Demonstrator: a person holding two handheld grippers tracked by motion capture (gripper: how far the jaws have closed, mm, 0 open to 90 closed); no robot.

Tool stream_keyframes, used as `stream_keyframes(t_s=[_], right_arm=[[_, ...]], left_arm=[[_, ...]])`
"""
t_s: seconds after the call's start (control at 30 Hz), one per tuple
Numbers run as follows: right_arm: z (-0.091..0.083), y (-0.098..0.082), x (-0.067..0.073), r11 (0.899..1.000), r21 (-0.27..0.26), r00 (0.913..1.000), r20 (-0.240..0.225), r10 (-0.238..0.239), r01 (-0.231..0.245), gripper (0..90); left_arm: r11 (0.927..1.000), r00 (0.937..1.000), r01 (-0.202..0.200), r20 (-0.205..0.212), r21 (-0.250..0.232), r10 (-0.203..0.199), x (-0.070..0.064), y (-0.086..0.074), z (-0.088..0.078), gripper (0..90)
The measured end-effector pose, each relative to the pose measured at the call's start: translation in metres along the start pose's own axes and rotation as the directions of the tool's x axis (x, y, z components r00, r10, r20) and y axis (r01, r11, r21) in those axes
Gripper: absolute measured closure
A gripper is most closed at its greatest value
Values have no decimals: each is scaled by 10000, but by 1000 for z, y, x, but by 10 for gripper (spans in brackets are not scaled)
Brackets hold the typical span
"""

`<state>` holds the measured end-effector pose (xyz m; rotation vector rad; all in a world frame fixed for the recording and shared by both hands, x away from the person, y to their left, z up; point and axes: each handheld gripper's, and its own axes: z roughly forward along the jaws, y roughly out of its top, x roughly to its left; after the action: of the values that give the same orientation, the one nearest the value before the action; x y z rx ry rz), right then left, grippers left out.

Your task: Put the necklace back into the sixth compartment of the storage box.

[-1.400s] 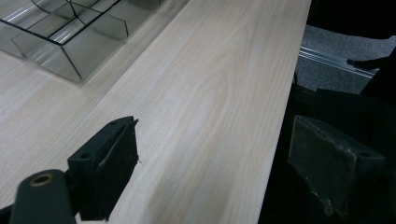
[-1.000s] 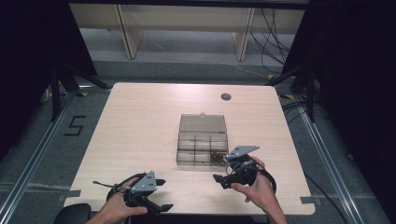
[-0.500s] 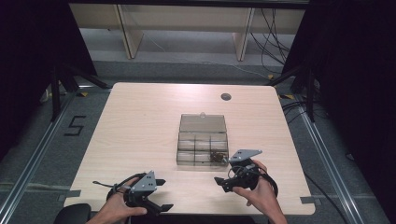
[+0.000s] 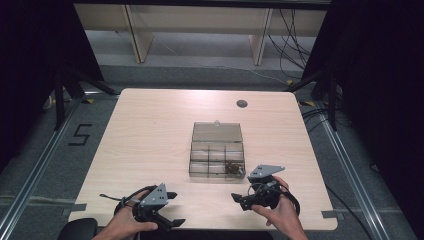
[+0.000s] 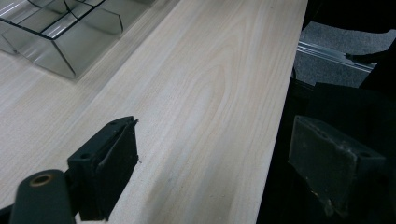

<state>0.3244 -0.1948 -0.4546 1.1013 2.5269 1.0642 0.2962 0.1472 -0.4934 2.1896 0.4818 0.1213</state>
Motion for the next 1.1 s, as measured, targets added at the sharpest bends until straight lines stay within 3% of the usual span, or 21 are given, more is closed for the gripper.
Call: stream_keyframes(t_s=[0.03, 0.1, 0.2, 0.3, 0.33, 0.4, 0.43, 0.47, 0.5, 0.57, 0.6, 0.67, 0.7, 0.77, 0.83, 0.97, 1.03, 1.07, 1.1], right_arm=[[-2, 0, 0, 9997, 207, 10000, -28, 93, -93, 172], [-2, -3, -2, 9999, 33, 9999, -34, -97, 97, 171], [0, -6, -1, 9999, -144, 9999, 72, 80, -79, 172], [-3, -10, -2, 9999, 95, 9999, -19, 109, -109, 171], [-1, -11, -1, 9995, -136, 9996, -3, 293, -293, 171], [-2, -12, 0, 9990, -22, 9990, -57, 442, -442, 171], [-4, -12, -1, 9997, 119, 9998, -7, 205, -204, 171], [-4, -12, -1, 9996, 78, 9997, 5, 258, -258, 171], [-5, -13, 0, 9992, 177, 9994, 1, 345, -345, 171], [-3, -15, 0, 9995, -117, 9996, 27, 299, -298, 174], [-5, -15, 0, 9990, 189, 9992, 74, 401, -402, 177], [-4, -17, 0, 9991, 180, 9992, 93, 383, -384, 178], [-1, -19, -2, 9999, -73, 9998, 91, 155, -154, 178], [-3, -20, 0, 9987, 240, 9989, 103, 456, -458, 178], [-2, -21, -1, 9995, 183, 9996, 119, 271, -273, 179], [-1, -25, 2, 9984, 137, 9984, 119, 545, -546, 179], [-3, -25, 2, 9984, 281, 9987, 118, 490, -493, 179], [-3, -26, 1, 9994, 259, 9997, 163, 207, -211, 179], [-3, -27, 3, 9989, 149, 9990, 137, 436, -438, 179]], left_arm=[[10000, 10000, -17, 7, 17, 17, 0, 0, 0, 150], [9999, 9999, 151, -3, 36, -151, -1, 0, 0, 150], [10000, 10000, -40, 8, 61, 40, 0, 0, 0, 150], [9996, 9998, -199, -9, 206, 199, 1, 0, 0, 150], [9997, 9998, 175, -36, 188, -174, -1, -1, 1, 150], [9997, 9999, 168, -24, 183, -168, -1, -1, 1, 151], [9996, 9997, 252, 0, 125, -252, -2, -1, 1, 150], [9996, 9997, 251, -6, 127, -251, -2, -1, 1, 151], [9997, 9998, 208, -30, 133, -208, -2, -1, 1, 150], [9998, 10000, 81, 12, 208, -82, -1, -1, 1, 150], [9997, 9998, 167, 86, 150, -168, -2, -1, 2, 150], [9998, 9999, 130, -6, 171, -130, -2, -1, 2, 151], [9998, 9999, 129, -10, 166, -128, -3, -1, 2, 150], [9998, 9999, 143, 12, 146, -143, -2, -1, 2, 151], [9998, 10000, 67, 20, 163, -67, -2, -1, 2, 150], [9998, 9999, -115, 9, 182, 115, -1, -1, 2, 151], [9998, 9999, -102, 11, 184, 102, -1, -1, 2, 150], [9995, 9998, -193, -23, 255, 194, -1, -1, 2, 150], [9995, 9998, -193, -23, 255, 194, -1, -1, 2, 150]])
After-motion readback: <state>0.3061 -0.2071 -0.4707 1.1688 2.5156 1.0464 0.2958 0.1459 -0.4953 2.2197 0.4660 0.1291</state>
